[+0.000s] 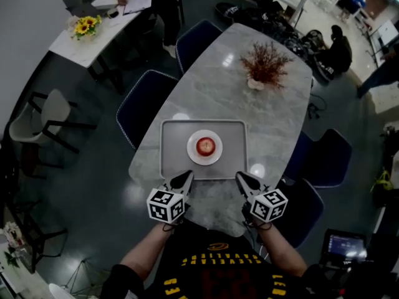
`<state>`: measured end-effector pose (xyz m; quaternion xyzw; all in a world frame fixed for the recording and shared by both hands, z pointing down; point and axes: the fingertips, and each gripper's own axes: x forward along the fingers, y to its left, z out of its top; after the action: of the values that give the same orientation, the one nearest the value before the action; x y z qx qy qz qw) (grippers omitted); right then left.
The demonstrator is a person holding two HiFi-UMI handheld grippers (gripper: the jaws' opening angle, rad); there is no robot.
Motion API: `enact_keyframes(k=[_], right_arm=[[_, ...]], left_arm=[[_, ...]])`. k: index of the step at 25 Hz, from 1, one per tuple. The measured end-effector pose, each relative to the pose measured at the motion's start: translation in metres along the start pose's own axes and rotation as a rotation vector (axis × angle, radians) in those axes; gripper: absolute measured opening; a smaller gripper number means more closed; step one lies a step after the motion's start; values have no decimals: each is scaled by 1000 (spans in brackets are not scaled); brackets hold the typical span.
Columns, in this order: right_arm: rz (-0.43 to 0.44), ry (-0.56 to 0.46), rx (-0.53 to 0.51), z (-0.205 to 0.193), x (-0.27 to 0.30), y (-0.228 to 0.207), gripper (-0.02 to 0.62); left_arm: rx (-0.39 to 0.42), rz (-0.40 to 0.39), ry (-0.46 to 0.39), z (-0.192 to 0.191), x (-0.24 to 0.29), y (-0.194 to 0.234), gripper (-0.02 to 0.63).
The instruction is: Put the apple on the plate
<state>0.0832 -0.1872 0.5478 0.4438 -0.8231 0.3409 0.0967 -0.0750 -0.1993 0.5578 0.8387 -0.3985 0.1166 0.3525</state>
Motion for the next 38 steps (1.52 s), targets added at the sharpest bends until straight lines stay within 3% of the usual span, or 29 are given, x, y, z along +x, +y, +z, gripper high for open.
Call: enact_keyframes(k=[8,13,22,29,38], right_arm=[[78,-63,-35,1,-37,47,6],[103,-107,-103,-3,-85,59,6],[86,-204,-131,-5,-164,66,6],[119,-251,-204,-6,-207,83,6],[166,-254,-256,-12,-225,97,6]], left_arm=[[-15,-78,-61,-22,-23,-93,2],[78,-123,-103,-26,-32,-153,2],[108,-104,-177,-41,-59,-225,2],[231,-82,-256,-38,-82,-277,2],[240,-12,-311,-48,-109,-289,2]])
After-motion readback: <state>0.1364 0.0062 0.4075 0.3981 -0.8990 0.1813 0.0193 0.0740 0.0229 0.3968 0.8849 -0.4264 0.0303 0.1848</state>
